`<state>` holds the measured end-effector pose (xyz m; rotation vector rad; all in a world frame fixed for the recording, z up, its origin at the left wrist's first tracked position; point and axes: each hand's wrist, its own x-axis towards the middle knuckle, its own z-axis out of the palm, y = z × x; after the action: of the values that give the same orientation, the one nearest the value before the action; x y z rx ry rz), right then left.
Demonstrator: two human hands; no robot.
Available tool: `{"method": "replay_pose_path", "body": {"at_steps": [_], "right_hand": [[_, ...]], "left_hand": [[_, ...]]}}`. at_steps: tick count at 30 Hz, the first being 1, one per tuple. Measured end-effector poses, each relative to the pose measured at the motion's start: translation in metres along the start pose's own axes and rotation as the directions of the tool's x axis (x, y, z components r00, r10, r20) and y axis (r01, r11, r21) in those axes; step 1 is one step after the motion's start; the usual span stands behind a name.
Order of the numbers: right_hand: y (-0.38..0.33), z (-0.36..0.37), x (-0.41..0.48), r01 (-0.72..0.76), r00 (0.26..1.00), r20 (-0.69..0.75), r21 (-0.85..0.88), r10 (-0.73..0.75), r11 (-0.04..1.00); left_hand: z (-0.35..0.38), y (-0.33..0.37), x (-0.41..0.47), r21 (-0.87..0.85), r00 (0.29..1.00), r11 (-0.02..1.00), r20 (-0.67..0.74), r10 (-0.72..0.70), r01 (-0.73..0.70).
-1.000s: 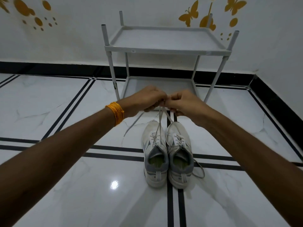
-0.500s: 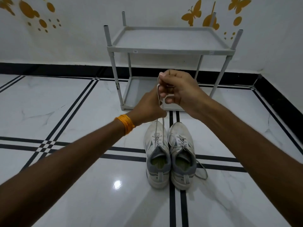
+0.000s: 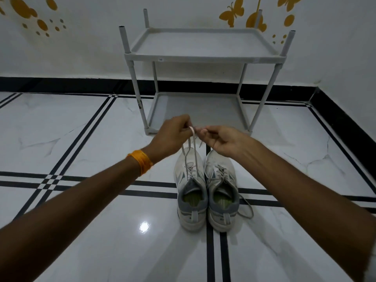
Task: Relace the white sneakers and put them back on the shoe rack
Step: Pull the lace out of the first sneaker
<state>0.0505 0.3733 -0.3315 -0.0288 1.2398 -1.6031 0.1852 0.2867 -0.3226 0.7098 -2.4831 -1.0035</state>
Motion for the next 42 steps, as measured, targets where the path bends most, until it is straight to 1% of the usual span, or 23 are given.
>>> {"method": "replay_pose_path", "body": {"at_steps": [1, 2, 3, 4, 7, 11, 14, 16, 18, 20, 22, 23, 24, 26, 28, 30, 31, 34, 36, 38, 39, 41, 42], "right_hand": [[0.002, -0.003, 0.001, 0.007, 0.999, -0.037, -0.075, -0.01, 0.997], [0.003, -0.006, 0.001, 0.015, 0.997, -0.069, -0.194, -0.029, 0.981], [0.004, -0.009, -0.001, 0.024, 0.995, -0.088, -0.323, -0.055, 0.946], [0.005, -0.01, -0.003, 0.041, 0.993, -0.085, -0.433, -0.086, 0.901], [0.005, -0.002, -0.016, 0.16, 0.983, 0.031, -0.622, -0.181, 0.766], [0.005, 0.007, -0.027, 0.329, 0.942, 0.192, -0.686, -0.275, 0.649], [0.009, 0.006, -0.032, 0.476, 0.864, 0.307, -0.757, -0.398, 0.448], [0.014, 0.008, -0.034, 0.495, 0.849, 0.363, -0.8, -0.384, 0.339], [0.016, 0.011, -0.036, 0.503, 0.858, 0.408, -0.789, -0.313, 0.353], [0.011, 0.01, -0.038, 0.486, 0.874, 0.413, -0.716, -0.258, 0.501], [-0.001, 0.002, -0.036, 0.424, 0.904, 0.33, -0.624, -0.271, 0.656], [-0.007, -0.007, -0.032, 0.395, 0.919, 0.258, -0.597, -0.3, 0.698], [-0.011, -0.018, -0.027, 0.375, 0.923, 0.172, -0.605, -0.344, 0.703], [-0.015, -0.049, -0.015, 0.316, 0.886, -0.016, -0.711, -0.464, 0.628], [-0.014, -0.089, -0.001, 0.194, 0.834, -0.183, -0.786, -0.521, 0.587], [-0.008, -0.13, 0.012, 0.056, 0.813, -0.312, -0.8, -0.493, 0.598], [-0.003, -0.147, 0.016, -0.012, 0.798, -0.352, -0.821, -0.489, 0.571], [0.016, -0.185, 0.022, -0.206, 0.771, -0.407, -0.887, -0.489, 0.413], [0.033, -0.2, 0.026, -0.282, 0.794, -0.414, -0.899, -0.446, 0.334], [0.046, -0.203, 0.029, -0.337, 0.822, -0.408, -0.911, -0.398, 0.237], [0.05, -0.201, 0.031, -0.359, 0.835, -0.398, -0.917, -0.38, 0.173], [0.053, -0.186, 0.029, -0.402, 0.836, -0.354, -0.915, -0.419, -0.027], [0.052, -0.174, 0.028, -0.376, 0.833, -0.281, -0.92, -0.476, -0.114]], "left_hand": [[-0.005, 0.001, 0.003, -0.159, 0.966, 0.962, 0.168, -0.195, 0.222], [-0.011, 0.003, 0.005, -0.226, 0.889, 0.89, 0.339, -0.309, 0.396], [-0.015, 0.004, 0.006, -0.236, 0.824, 0.842, 0.447, -0.348, 0.484], [-0.017, 0.004, 0.008, -0.234, 0.789, 0.819, 0.495, -0.363, 0.524], [-0.022, 0.003, 0.013, -0.298, 0.751, 0.742, 0.531, -0.394, 0.6], [-0.028, -0.002, 0.017, -0.507, 0.735, 0.546, 0.57, -0.367, 0.667], [-0.027, -0.003, 0.016, -0.57, 0.753, 0.495, 0.54, -0.375, 0.656], [-0.024, -0.001, 0.015, -0.579, 0.767, 0.505, 0.522, -0.374, 0.64], [-0.021, 0.001, 0.015, -0.577, 0.782, 0.53, 0.494, -0.38, 0.622], [-0.021, 0.002, 0.014, -0.563, 0.813, 0.587, 0.43, -0.394, 0.582], [-0.021, -0.003, 0.011, -0.512, 0.856, 0.687, 0.308, -0.414, 0.516], [-0.02, -0.008, 0.008, -0.461, 0.882, 0.752, 0.228, -0.412, 0.47], [-0.018, -0.017, 0.005, -0.373, 0.908, 0.83, 0.12, -0.401, 0.416], [-0.016, -0.044, -0.005, -0.044, 0.936, 0.946, -0.137, -0.324, 0.321], [-0.015, -0.082, -0.018, 0.195, 0.936, 0.928, -0.222, -0.274, 0.318], [-0.014, -0.119, -0.034, 0.297, 0.928, 0.884, -0.208, -0.309, 0.361], [-0.013, -0.136, -0.042, 0.342, 0.92, 0.856, -0.202, -0.335, 0.387], [-0.008, -0.17, -0.064, 0.418, 0.9, 0.797, -0.185, -0.394, 0.435], [0.002, -0.182, -0.072, 0.466, 0.904, 0.778, -0.15, -0.401, 0.423], [0.015, -0.183, -0.074, 0.566, 0.886, 0.713, -0.071, -0.458, 0.414], [0.02, -0.18, -0.073, 0.608, 0.863, 0.677, -0.027, -0.504, 0.414], [0.028, -0.17, -0.069, 0.633, 0.832, 0.653, 0.024, -0.554, 0.416], [0.033, -0.164, -0.065, 0.617, 0.861, 0.681, 0.011, -0.509, 0.394]]}}
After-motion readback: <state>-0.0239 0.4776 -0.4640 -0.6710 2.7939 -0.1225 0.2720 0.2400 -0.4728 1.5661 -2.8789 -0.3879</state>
